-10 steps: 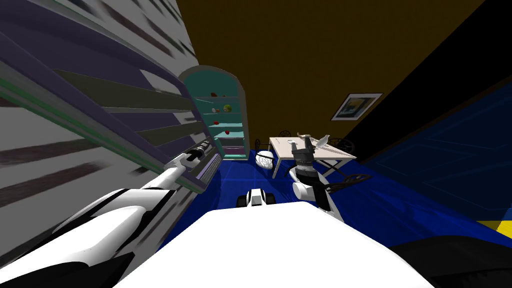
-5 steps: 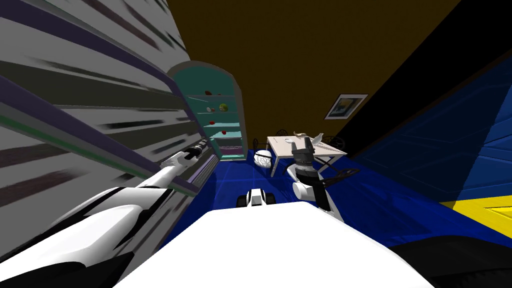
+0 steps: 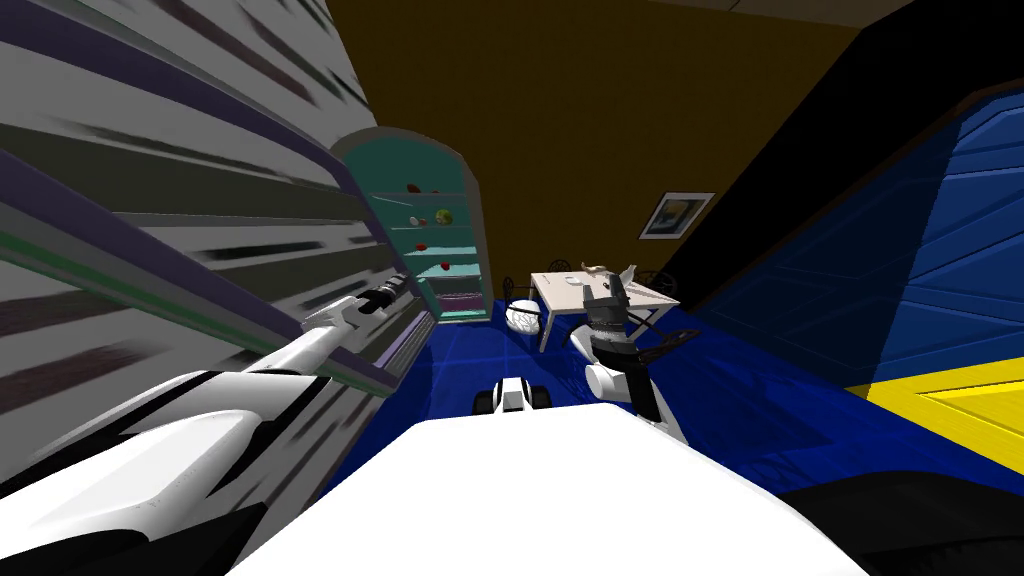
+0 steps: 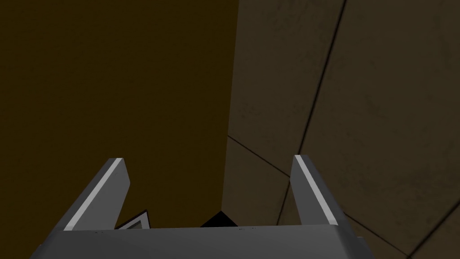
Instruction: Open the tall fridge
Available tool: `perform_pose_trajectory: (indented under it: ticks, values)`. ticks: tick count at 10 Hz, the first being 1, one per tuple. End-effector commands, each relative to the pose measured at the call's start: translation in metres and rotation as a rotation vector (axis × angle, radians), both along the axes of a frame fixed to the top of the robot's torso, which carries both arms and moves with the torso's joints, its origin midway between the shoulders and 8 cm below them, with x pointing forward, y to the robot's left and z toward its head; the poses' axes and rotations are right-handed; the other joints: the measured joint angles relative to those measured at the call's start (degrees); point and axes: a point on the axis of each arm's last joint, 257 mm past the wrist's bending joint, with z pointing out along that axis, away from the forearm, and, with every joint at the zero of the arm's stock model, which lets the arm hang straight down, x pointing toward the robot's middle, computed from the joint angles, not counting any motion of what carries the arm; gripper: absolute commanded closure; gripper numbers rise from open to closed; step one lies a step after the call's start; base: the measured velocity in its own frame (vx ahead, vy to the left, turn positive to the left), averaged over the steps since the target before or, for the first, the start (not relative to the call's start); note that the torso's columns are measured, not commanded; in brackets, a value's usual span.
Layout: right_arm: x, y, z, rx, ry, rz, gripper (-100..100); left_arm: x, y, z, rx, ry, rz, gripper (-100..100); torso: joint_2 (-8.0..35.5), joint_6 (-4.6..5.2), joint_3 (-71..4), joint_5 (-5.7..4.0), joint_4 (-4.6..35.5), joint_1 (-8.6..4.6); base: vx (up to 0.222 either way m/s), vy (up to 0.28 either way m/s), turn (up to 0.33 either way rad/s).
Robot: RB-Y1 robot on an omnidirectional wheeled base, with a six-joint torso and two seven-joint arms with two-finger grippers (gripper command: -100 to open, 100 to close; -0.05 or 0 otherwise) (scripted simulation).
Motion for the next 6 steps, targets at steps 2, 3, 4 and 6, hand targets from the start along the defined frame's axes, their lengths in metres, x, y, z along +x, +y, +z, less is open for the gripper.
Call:
perform_pose_trajectory:
  ticks: [2, 3, 4, 6]
  values:
    - [0.0000, 0.0000, 0.0000, 0.000, 0.000, 0.000, 0, -0.0001, 0.0006, 0.0004, -0.002, 0.000, 0.002, 0, 0.2, -0.01, 0.1, 0.00, 0.1, 0.02, 0.000, 0.000, 0.000]
    - [0.0000, 0.0000, 0.0000, 0.000, 0.000, 0.000, 0, -0.0001, 0.0006, 0.0004, -0.002, 0.000, 0.002, 0, 0.2, -0.01, 0.1, 0.00, 0.1, 0.02, 0.000, 0.000, 0.000]
    - [0.0000, 0.0000, 0.0000, 0.000, 0.000, 0.000, 0, -0.0001, 0.0006, 0.0004, -0.002, 0.000, 0.002, 0, 0.2, -0.01, 0.1, -0.01, 0.1, 0.01, 0.000, 0.000, 0.000]
    - [0.0000, 0.0000, 0.0000, 0.000, 0.000, 0.000, 0, -0.0001, 0.0006, 0.0004, -0.002, 0.000, 0.002, 0, 0.2, -0.01, 0.1, -0.01, 0.1, 0.01, 0.000, 0.000, 0.000]
